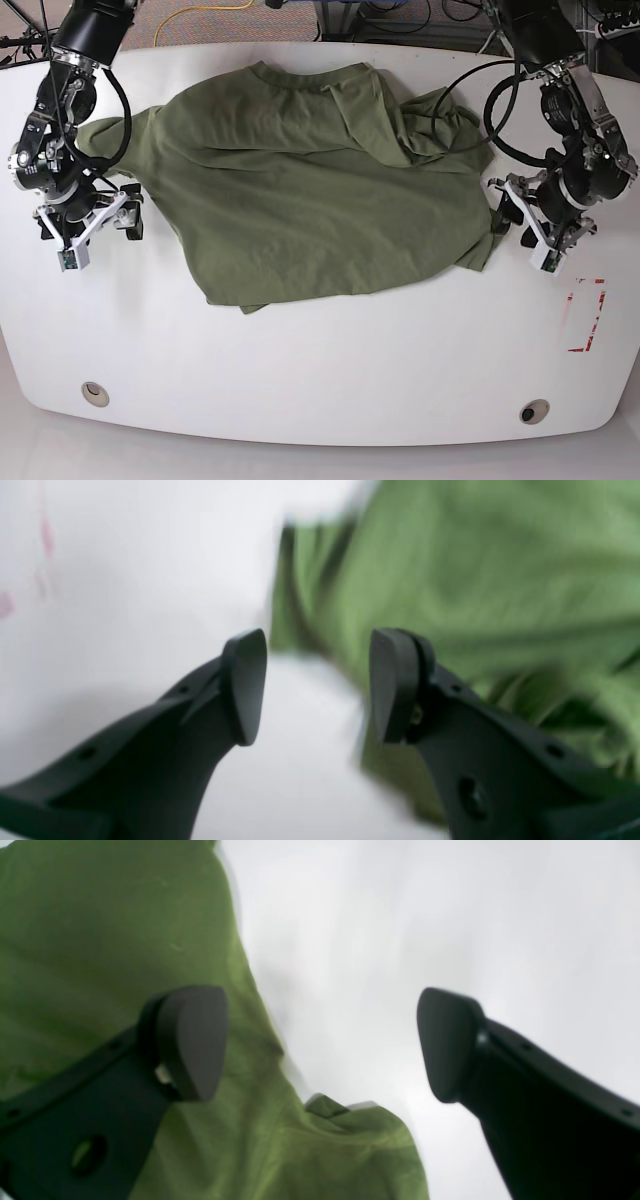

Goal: Fold the T-shirt properly
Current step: 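Open the right gripper and move both grippers toward the shirt's sides, then lower the right gripper onto the shirt side and pinch the fabric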

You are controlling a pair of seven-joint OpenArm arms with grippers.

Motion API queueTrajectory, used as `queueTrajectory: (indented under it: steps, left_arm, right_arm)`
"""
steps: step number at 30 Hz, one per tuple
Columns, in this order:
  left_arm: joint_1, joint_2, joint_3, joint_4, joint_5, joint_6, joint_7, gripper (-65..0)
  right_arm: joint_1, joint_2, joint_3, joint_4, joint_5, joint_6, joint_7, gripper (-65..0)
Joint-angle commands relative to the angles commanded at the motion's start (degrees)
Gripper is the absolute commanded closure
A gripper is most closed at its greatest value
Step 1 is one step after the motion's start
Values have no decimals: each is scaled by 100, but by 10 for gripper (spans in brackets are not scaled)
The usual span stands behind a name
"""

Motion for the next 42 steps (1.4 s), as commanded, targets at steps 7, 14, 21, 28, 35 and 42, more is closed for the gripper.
queueTrajectory:
  steps: [7, 14, 21, 28, 35, 42]
  left_arm:
    - [65, 10, 63, 37, 184, 0, -27, -320]
    - [115, 347, 649, 42, 507, 0, -352, -336]
    - [84, 440, 874, -151, 541, 0, -402, -344]
    - [165, 581, 1173, -402, 507, 0, -560, -345]
    - [242, 594, 1136, -517, 494, 0, -745, -340]
    - [286, 474, 984, -439, 471, 0, -734, -335]
  right_arm:
    - [-12, -25, 48, -156, -27, 47, 56, -562]
    - [25, -63, 157, -124, -14, 94, 9, -561]
    - [-38, -79, 106, -62, -41, 105, 19, -560]
    - [-207, -70, 16, 43, -18, 80, -13, -561]
    - [-260, -77, -123, 37, 6, 80, -18, -560]
    - [-6, -42, -439, -364, -11, 416, 33, -562]
